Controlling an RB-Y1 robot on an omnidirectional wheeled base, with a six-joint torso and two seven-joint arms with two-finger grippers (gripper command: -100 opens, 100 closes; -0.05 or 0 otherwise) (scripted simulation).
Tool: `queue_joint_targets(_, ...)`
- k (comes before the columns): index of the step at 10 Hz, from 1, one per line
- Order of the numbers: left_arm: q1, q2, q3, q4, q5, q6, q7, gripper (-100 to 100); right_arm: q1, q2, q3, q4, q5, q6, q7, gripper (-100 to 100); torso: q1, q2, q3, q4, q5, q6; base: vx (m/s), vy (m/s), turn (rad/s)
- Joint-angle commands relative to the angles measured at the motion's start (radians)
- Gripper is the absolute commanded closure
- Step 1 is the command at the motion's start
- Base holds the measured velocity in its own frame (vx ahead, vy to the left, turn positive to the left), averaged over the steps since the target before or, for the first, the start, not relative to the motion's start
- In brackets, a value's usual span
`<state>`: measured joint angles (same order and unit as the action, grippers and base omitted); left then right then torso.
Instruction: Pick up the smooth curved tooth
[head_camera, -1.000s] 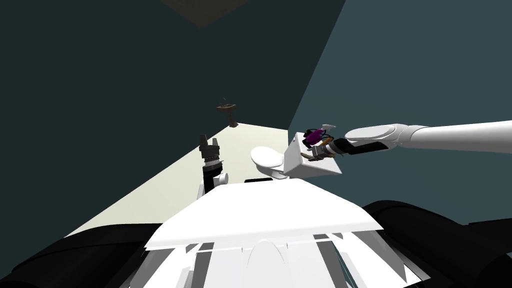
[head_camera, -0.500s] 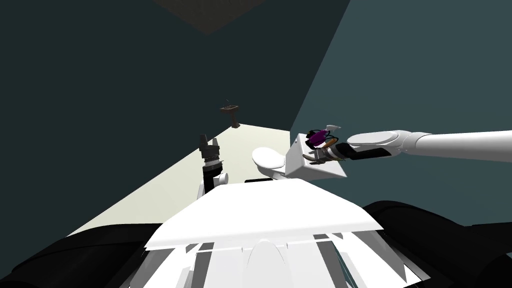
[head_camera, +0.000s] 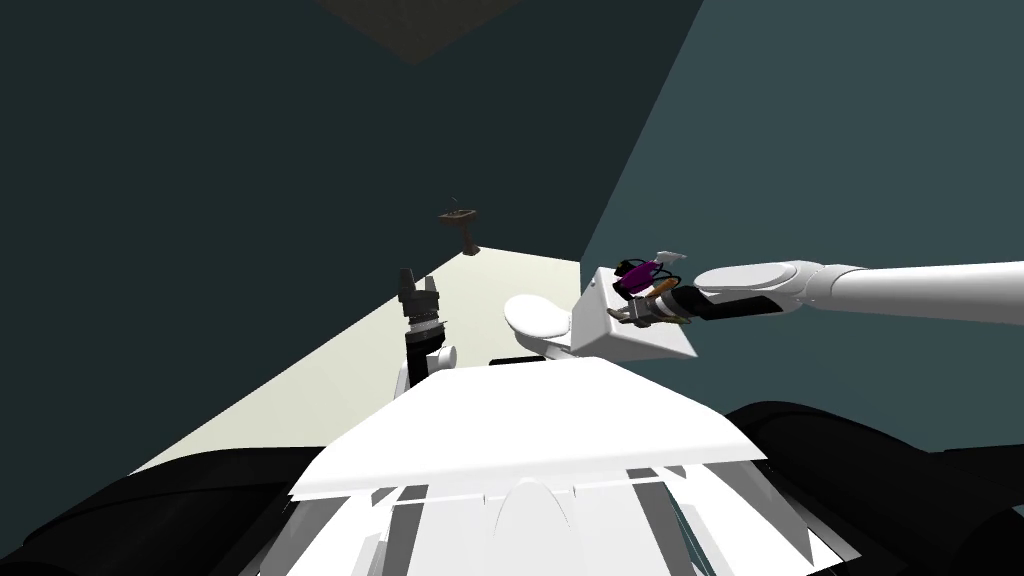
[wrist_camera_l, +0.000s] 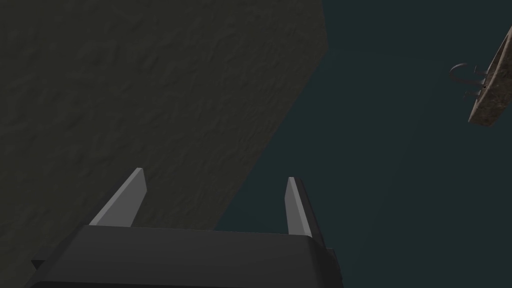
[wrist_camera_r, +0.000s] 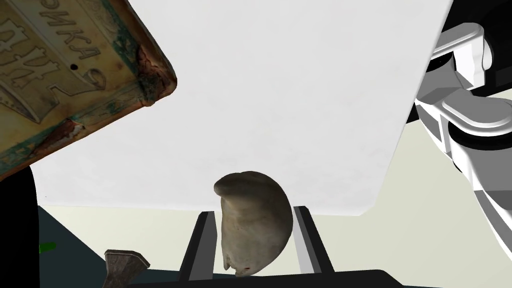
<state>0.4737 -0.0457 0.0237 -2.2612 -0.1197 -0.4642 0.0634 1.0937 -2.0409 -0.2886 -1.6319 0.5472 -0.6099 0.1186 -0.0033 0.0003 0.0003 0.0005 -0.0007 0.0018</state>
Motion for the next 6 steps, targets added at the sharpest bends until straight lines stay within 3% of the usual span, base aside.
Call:
queue_joint_targets(1, 0.000, 0.000, 0.000, 0.000, 0.000, 0.000, 0.000, 0, 0.000, 0.000, 0.000, 0.000, 0.000, 0.000, 0.000, 100, 0.000, 0.000, 0.000, 0.000, 0.000, 0.000, 0.000, 0.000, 0.000)
queue_joint_targets(2, 0.000, 0.000, 0.000, 0.000, 0.000, 0.000, 0.000, 0, 0.000, 0.000, 0.000, 0.000, 0.000, 0.000, 0.000, 0, 0.000, 0.000, 0.000, 0.000, 0.000, 0.000, 0.000, 0.000, 0.000)
queue_joint_targets(3, 0.000, 0.000, 0.000, 0.000, 0.000, 0.000, 0.000, 0, -0.005, -0.031, -0.019, 0.018, -0.018, -0.024, -0.006, 100, 0.000, 0.000, 0.000, 0.000, 0.000, 0.000, -0.041, -0.014, -0.139)
queue_joint_targets(4, 0.000, 0.000, 0.000, 0.000, 0.000, 0.000, 0.000, 0, -0.019, -0.045, -0.026, 0.029, -0.019, -0.043, -0.016, 100, -0.001, 0.002, 0.001, 0.001, 0.000, 0.001, -0.078, -0.034, -0.133)
queue_joint_targets(5, 0.000, 0.000, 0.000, 0.000, 0.000, 0.000, 0.000, 0, -0.004, -0.039, -0.026, 0.026, -0.025, -0.031, -0.005, 100, -0.002, 0.005, 0.003, 0.001, 0.000, 0.001, -0.035, -0.017, -0.015)
queue_joint_targets(6, 0.000, 0.000, 0.000, 0.000, 0.000, 0.000, 0.000, 0, -0.003, -0.041, -0.029, 0.029, -0.028, -0.034, -0.003, 0, -0.001, 0.004, 0.002, 0.001, 0.000, 0.001, -0.005, -0.003, 0.000)
